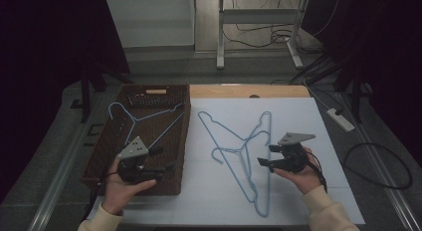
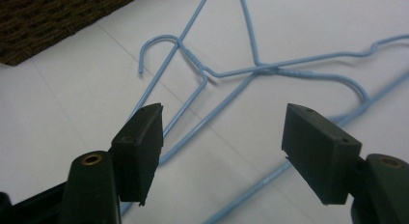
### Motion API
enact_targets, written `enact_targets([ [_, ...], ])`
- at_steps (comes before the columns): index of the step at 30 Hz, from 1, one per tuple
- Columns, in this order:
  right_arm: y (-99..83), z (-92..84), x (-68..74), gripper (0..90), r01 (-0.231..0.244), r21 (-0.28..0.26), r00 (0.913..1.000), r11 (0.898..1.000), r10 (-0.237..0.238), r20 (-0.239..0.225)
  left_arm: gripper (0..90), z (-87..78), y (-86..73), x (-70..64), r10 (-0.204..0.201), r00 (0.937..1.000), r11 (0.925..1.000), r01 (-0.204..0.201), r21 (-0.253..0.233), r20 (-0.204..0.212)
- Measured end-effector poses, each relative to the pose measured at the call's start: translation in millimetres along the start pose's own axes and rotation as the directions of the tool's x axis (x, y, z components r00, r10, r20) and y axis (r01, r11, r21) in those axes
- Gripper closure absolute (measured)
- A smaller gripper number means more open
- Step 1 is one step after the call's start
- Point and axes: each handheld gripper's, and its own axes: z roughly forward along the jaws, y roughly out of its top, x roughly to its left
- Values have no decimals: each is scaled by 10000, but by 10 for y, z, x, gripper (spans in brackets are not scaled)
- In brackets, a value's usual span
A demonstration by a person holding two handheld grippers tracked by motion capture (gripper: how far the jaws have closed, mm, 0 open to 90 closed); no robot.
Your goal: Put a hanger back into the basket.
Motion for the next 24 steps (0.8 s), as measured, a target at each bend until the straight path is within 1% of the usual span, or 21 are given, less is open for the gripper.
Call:
enact_targets([
  [2,62,62,-7,310,101,160,9999,9998,-99,-112,302,2,-4,5,-34,10000,10000,34,1,8],
  [5,190,204,-16,308,330,547,9991,9980,-313,-302,302,6,-5,8,-52,10000,10000,52,29,9],
  [8,303,356,-18,301,724,1039,9966,9920,-679,-459,302,12,-6,9,-58,10000,10000,58,46,14],
  [10,358,441,-17,299,906,1320,9950,9871,-841,-543,302,16,-7,10,-60,10000,10000,60,60,9],
  [11,388,487,-16,299,1050,1465,9937,9836,-978,-551,301,17,-8,12,-56,10000,10000,56,78,4],
  [14,475,647,-9,303,1294,1874,9908,9737,-1193,-642,301,13,-9,16,-56,10000,10000,56,82,-7],
  [15,486,668,-9,308,1347,1919,9900,9721,-1239,-671,302,10,-9,19,-61,10000,10000,61,77,-16],
  [17,524,758,-8,319,1529,2118,9871,9653,-1391,-788,301,7,-10,22,-61,10000,10000,61,76,-28],
  [18,553,819,-2,325,1623,2279,9858,9601,-1473,-811,302,7,-10,22,-61,10000,9999,62,79,-25],
  [20,583,876,3,334,1682,2411,9846,9558,-1512,-873,302,9,-11,22,-56,10000,9999,56,95,-10],
  [24,656,1037,15,370,2045,2887,9777,9353,-1805,-1078,301,11,-6,28,-89,9999,9999,88,72,84],
])
